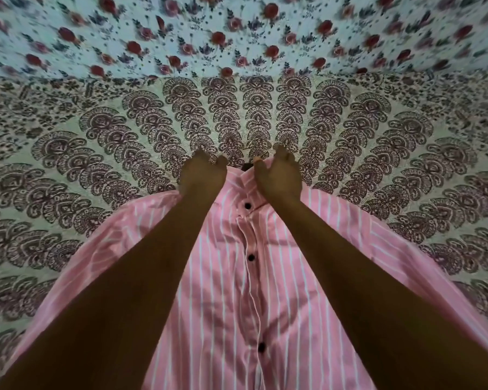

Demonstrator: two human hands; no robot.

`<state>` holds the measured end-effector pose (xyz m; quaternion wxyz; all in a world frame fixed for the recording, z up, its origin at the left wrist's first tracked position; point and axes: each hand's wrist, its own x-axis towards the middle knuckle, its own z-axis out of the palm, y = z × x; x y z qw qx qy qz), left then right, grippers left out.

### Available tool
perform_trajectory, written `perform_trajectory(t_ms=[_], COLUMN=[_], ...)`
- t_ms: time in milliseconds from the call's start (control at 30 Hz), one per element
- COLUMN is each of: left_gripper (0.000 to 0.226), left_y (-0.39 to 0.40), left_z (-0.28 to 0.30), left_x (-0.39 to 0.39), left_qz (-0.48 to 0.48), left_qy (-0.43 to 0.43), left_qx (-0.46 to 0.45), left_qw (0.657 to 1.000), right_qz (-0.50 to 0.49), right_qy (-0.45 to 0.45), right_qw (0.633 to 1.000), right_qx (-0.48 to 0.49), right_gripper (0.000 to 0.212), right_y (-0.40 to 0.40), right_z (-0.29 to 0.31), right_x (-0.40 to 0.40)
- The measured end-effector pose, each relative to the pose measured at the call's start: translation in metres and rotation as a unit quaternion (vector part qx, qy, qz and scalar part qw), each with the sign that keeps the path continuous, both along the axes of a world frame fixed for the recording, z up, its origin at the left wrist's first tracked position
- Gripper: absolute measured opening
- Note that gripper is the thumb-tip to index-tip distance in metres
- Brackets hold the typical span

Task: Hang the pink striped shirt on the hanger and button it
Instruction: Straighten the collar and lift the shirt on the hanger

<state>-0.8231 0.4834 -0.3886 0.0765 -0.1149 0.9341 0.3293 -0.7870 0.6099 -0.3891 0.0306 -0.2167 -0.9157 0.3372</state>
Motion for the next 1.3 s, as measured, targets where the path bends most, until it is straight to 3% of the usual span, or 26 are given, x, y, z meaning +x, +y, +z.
perform_trajectory(t_ms=[167,300,433,667,767,967,1067,1167,1300], left_gripper=[0.059,0.054,0.041,0.026,0.017,0.046,0.028,0.015,0.009], left_y=[0.004,0.009,0.013,0.010,0.008,0.004,-0.009,-0.026,-0.024], left_z=[-0.008,-0.005,0.004,0.026,0.037,0.051,0.059,0.074,0.090], left_x=[-0.013,-0.013,-0.013,-0.010,0.001,0.023,0.033,0.042,0.052], left_qz=[-0.031,-0.054,-0.053,0.014,0.078,-0.005,-0.049,-0.105,-0.155], left_qy=[-0.070,-0.097,-0.102,-0.108,-0.114,-0.098,-0.054,-0.038,-0.023], left_qx=[-0.065,-0.124,-0.146,0.072,0.182,0.241,0.212,0.196,0.246], left_qw=[0.995,0.986,0.983,0.991,0.974,0.966,0.974,0.974,0.957], right_qz=[-0.026,-0.059,-0.051,-0.045,-0.051,-0.071,-0.052,-0.011,0.054], right_qy=[-0.051,-0.083,-0.103,-0.063,-0.030,-0.005,-0.021,-0.044,-0.039], right_qw=[0.997,0.994,0.993,0.987,0.982,0.954,0.953,0.964,0.971], right_qx=[0.052,0.040,0.018,-0.142,-0.180,-0.292,-0.299,-0.263,-0.229], right_gripper=[0.052,0.057,0.048,0.016,0.024,0.054,0.024,0.030,0.035], right_y=[0.000,0.004,0.010,0.038,0.035,0.023,0.031,0.044,0.045], right_z=[-0.017,-0.018,-0.009,0.010,0.021,0.040,0.051,0.066,0.084], right_x=[-0.014,-0.016,-0.018,-0.001,0.006,0.026,0.036,0.047,0.051])
